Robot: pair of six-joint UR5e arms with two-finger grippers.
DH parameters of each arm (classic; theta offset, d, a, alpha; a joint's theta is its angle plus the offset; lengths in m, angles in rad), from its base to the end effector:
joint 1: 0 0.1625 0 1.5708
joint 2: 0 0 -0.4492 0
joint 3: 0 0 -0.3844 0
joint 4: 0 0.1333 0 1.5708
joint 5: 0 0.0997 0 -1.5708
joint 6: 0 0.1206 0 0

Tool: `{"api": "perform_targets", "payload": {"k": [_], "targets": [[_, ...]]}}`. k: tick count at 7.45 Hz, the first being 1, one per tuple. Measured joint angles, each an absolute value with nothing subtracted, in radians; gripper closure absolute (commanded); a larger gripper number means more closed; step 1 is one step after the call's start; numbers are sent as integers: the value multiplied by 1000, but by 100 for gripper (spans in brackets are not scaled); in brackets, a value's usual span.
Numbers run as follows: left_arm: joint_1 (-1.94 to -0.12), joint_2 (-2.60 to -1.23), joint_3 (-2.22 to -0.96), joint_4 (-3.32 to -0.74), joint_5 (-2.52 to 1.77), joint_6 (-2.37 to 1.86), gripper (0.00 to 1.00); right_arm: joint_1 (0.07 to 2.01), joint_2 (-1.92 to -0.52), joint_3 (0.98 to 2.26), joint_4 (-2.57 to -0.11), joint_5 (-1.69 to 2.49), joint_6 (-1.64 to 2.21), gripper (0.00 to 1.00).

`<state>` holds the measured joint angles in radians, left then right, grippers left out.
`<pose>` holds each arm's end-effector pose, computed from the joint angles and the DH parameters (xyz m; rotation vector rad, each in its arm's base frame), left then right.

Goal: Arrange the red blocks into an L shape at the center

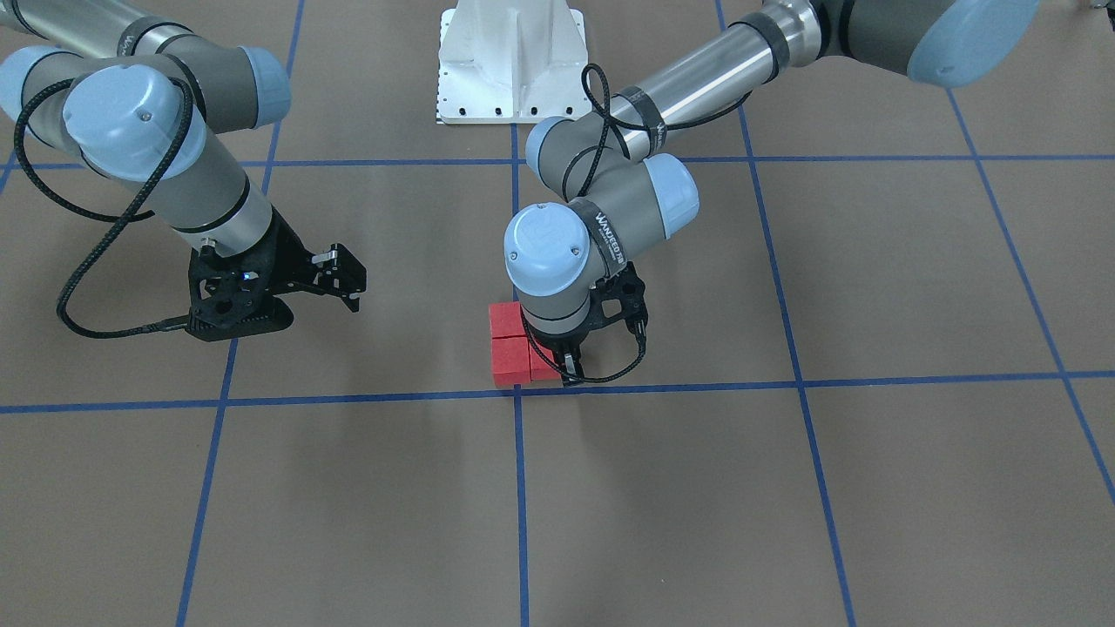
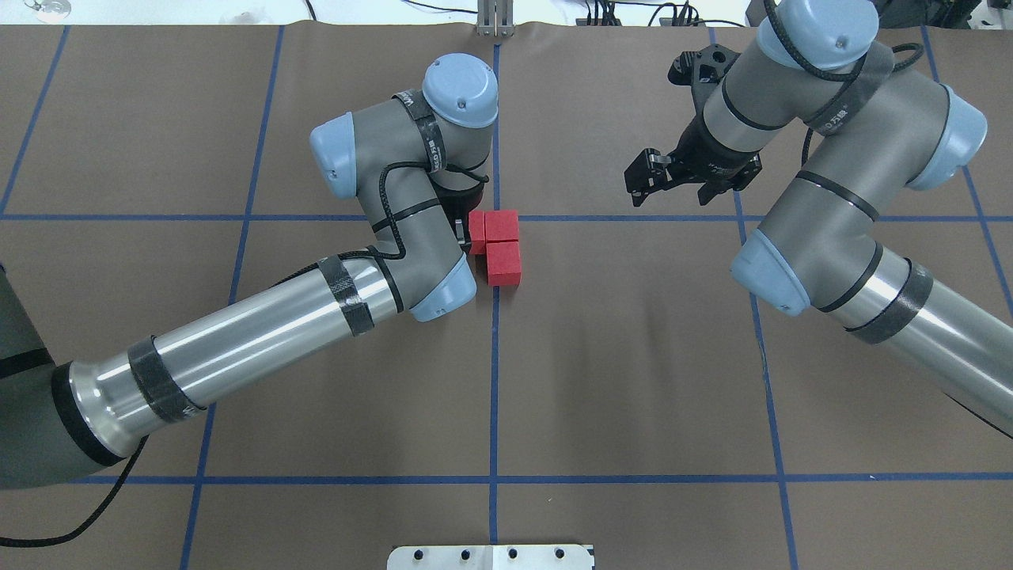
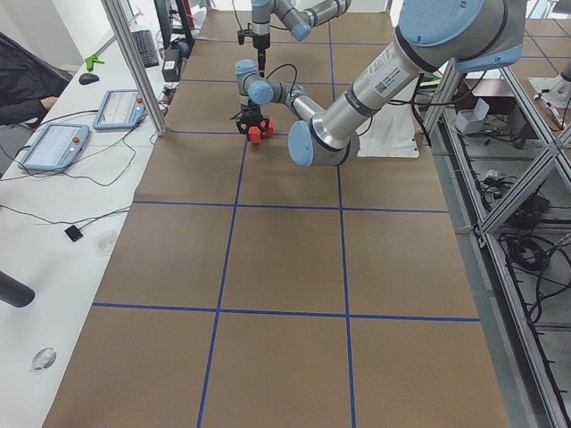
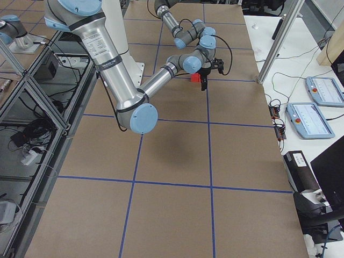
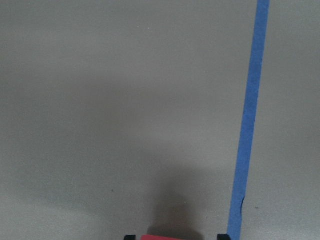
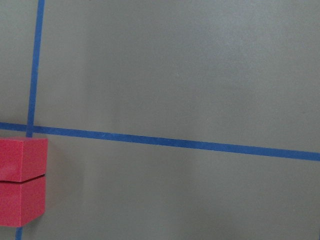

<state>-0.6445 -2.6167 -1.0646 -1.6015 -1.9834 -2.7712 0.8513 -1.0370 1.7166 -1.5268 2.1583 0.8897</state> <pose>0.6381 -0.5858 0.2292 -0.6101 0.4863 -1.6460 -0.3907 -0.5468 0.3168 0.0823 -0.8936 -0.0538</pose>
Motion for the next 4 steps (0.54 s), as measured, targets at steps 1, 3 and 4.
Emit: {"api": "perform_targets", "payload": {"k": [1,3,4], "targets": [[-644,-2617,-1065,-1601,-1983,-2771,46,851,-1037,1717,-1527,2158,890,1],[-644,-2617,-1065,-1601,-1983,-2772,41,851,-1038,1717,-1528,2158,890,1],[-644,-2617,-1065,-1601,-1983,-2773,40,851,-1038,1717,-1528,2158,890,1]]}}
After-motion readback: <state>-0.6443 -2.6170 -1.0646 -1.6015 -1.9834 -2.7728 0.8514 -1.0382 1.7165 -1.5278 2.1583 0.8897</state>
